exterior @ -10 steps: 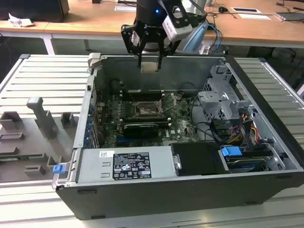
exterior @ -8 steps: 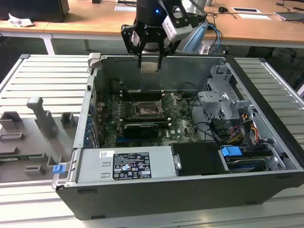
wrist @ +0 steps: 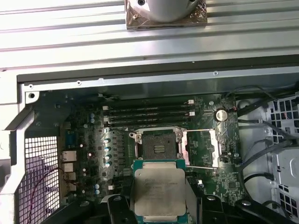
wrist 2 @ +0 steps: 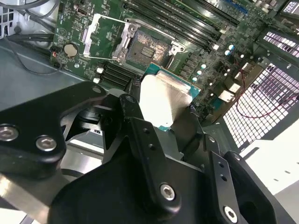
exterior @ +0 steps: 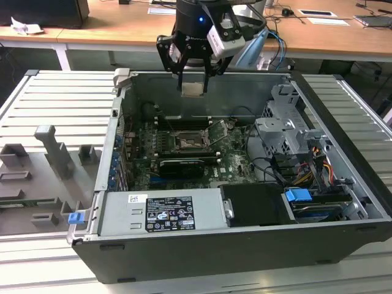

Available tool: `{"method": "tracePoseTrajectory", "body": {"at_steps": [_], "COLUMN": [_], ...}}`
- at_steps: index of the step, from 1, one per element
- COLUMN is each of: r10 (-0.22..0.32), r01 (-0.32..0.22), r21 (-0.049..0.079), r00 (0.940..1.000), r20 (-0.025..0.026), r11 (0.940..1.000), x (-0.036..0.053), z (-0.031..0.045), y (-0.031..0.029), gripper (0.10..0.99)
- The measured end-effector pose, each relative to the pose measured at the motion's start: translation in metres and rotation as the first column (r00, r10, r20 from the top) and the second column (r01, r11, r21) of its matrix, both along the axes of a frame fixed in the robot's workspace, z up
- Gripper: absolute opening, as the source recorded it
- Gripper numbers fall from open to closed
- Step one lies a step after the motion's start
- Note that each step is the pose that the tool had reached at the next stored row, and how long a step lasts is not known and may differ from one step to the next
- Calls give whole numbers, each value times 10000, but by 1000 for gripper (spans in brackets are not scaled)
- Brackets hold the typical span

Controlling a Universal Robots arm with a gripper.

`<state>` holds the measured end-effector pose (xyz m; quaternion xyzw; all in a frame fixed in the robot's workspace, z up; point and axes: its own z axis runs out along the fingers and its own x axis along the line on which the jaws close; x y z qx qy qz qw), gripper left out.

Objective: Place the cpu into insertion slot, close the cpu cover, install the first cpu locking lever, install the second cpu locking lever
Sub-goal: 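Place the cpu into insertion slot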

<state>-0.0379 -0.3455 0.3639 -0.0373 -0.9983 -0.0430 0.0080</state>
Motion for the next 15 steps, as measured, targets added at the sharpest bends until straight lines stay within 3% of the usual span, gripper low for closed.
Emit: {"method": "tracePoseTrajectory", "body": {"at_steps": [15], "r10": [-49], "r01": [49], "r21": [-3], "r00": [10000], "r20": [15], "r11": [10000], "x": [-2], "z": [-71], "y": [-3], "gripper": [529]}}
